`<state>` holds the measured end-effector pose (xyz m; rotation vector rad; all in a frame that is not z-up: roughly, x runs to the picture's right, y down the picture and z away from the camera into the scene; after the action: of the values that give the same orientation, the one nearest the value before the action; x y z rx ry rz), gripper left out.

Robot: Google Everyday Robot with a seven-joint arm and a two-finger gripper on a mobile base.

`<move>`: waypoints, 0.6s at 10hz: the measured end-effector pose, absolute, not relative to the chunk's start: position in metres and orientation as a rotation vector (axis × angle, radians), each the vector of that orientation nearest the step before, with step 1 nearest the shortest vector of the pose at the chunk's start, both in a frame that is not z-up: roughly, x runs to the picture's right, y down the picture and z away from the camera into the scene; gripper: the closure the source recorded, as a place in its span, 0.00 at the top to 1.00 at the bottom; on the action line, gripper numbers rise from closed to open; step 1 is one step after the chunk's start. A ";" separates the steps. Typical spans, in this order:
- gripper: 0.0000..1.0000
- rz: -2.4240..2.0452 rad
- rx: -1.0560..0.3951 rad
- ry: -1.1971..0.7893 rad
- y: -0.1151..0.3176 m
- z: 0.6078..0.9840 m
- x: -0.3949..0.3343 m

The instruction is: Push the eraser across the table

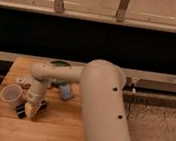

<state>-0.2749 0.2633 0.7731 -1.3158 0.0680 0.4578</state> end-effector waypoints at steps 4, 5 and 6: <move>0.00 0.492 -1.184 0.112 0.224 0.784 -0.251; 0.00 0.519 -1.141 0.136 0.211 0.785 -0.233; 0.00 0.564 -1.063 0.172 0.191 0.784 -0.202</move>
<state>-0.2016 0.1906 0.7838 -1.0630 0.1718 0.5637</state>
